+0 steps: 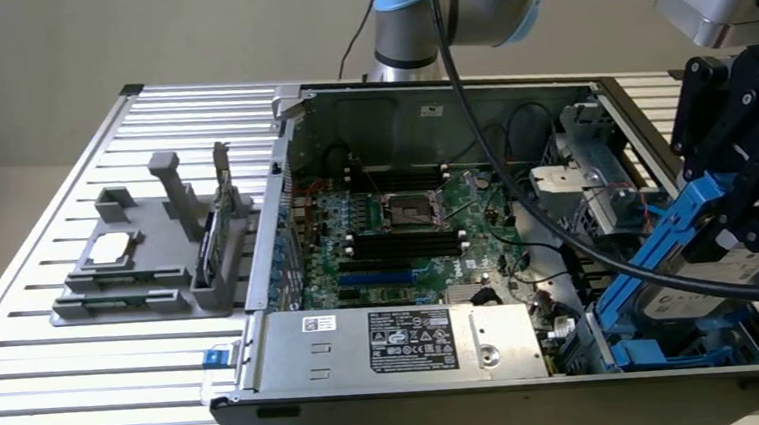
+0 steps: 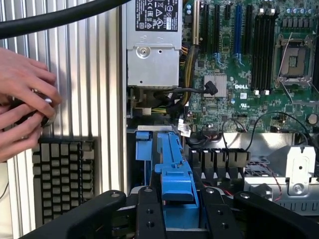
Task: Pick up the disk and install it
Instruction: 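Insert the disk into the insertion slot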
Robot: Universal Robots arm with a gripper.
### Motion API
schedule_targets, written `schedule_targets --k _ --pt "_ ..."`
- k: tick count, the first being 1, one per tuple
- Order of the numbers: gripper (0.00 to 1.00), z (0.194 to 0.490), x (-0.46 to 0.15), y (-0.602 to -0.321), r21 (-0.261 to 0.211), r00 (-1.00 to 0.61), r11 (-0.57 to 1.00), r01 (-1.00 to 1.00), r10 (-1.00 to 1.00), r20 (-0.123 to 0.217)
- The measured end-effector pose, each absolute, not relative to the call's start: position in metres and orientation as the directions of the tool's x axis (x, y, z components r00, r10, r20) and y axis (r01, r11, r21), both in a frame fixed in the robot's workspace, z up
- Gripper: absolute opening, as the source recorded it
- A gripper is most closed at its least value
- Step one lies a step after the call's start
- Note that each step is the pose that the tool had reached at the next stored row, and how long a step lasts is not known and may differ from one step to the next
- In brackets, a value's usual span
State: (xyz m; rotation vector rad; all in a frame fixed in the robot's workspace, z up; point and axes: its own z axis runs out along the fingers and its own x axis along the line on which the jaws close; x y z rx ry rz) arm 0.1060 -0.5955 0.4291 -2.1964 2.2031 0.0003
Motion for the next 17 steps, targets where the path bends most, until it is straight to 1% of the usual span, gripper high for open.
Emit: schedule_targets --k 17 --pt "0.33 0.414 0.106 -0.596 -0.021 -0.012 0.013 -1.0 -1.0 -0.019"
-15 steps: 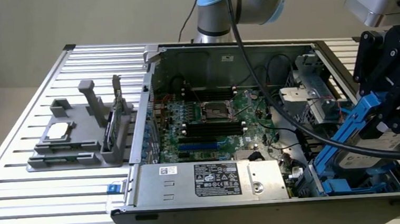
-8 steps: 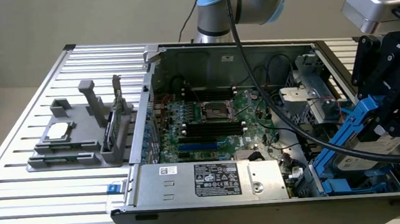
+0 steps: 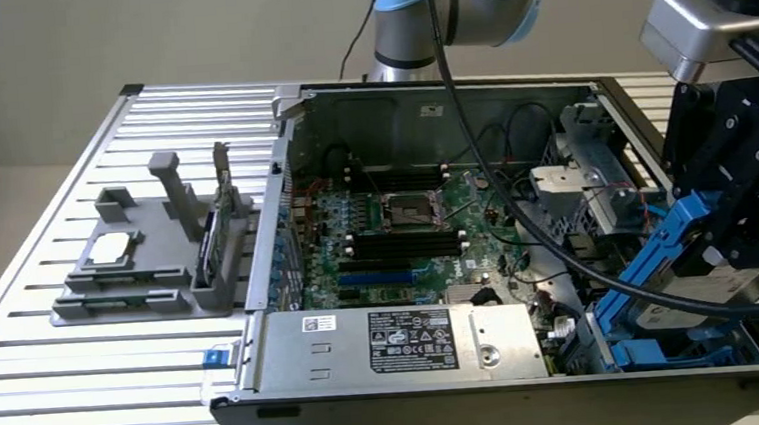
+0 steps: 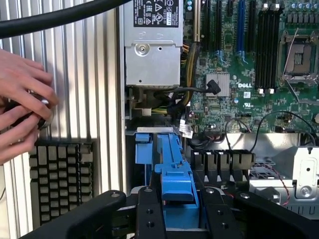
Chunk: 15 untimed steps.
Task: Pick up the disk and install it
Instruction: 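Insert the disk into the insertion slot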
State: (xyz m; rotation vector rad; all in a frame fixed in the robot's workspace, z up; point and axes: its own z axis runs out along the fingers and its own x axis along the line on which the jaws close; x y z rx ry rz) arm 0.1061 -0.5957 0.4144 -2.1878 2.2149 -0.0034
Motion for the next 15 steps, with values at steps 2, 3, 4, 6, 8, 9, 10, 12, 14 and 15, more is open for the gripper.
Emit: schedule_targets --k 2,3,4,6,8,9,10,12,14,15 --pt "0.33 0.4126 0.106 -0.5957 -0.021 -0.012 0.013 -1.0 -1.0 -0.019" --pt "0.33 0.4121 0.106 -0.5956 -0.021 -0.012 0.013 -1.0 -1.0 -0.019" --pt "0.33 0.4118 0.106 -0.5957 -0.021 -0.012 0.013 -1.0 -1.0 -0.019" --pt "0.33 0.4114 0.106 -0.5957 -0.021 -0.012 0.013 -1.0 -1.0 -0.019" --pt "0.33 0.411 0.106 -0.5957 -0.021 -0.012 0.013 -1.0 -1.0 -0.019" --pt "0.33 0.4108 0.106 -0.5957 -0.021 -0.012 0.013 -1.0 -1.0 -0.019" --pt "0.33 0.4104 0.106 -0.5956 -0.021 -0.012 0.013 -1.0 -1.0 -0.019" --pt "0.33 0.4098 0.106 -0.5957 -0.021 -0.012 0.013 -1.0 -1.0 -0.019" --pt "0.33 0.4091 0.106 -0.5957 -0.022 -0.012 0.013 -1.0 -1.0 -0.019" --pt "0.33 0.4087 0.106 -0.5957 -0.021 -0.012 0.013 -1.0 -1.0 -0.019"
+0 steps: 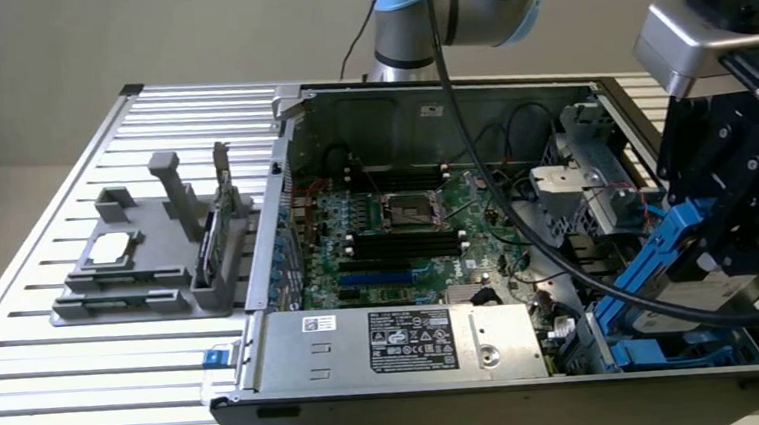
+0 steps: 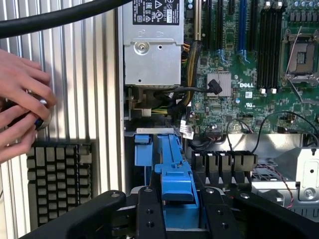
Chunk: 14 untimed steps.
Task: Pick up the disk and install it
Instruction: 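Insert the disk into the insertion slot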
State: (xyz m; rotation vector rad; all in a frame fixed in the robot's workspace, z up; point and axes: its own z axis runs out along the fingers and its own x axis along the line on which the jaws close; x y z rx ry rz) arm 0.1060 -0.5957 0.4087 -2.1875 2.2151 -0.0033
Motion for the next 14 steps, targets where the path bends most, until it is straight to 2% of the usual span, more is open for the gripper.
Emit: schedule_targets --k 11,12,14 --pt "0.34 0.4067 0.1041 -0.5955 -0.022 -0.012 0.013 -1.0 -1.0 -0.019" --pt "0.41 0.4065 0.1041 -0.5955 -0.022 -0.012 0.013 -1.0 -1.0 -0.019" --pt "0.41 0.4061 0.104 -0.5955 -0.022 -0.012 0.013 -1.0 -1.0 -0.019"
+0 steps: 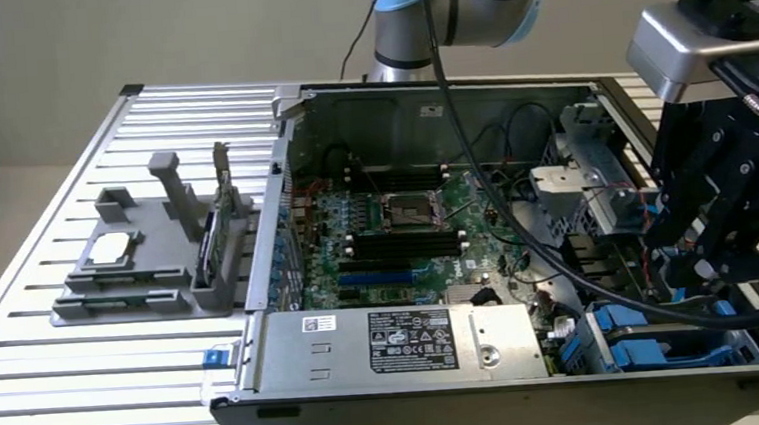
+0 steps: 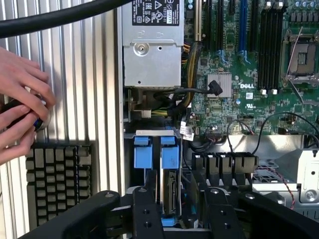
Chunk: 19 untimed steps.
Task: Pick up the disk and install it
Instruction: 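Insert the disk into the insertion slot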
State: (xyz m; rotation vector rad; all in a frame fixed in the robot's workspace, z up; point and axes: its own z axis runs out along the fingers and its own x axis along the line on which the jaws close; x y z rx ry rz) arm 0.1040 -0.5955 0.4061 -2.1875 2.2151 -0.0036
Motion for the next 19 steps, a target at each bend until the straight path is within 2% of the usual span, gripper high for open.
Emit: schedule_targets --k 17,19 --pt "0.41 0.4052 0.1122 -0.591 -0.022 -0.012 0.013 -1.0 -1.0 -0.019" --pt "0.38 0.4052 0.1127 -0.5892 -0.022 -0.012 0.013 -1.0 -1.0 -0.019"
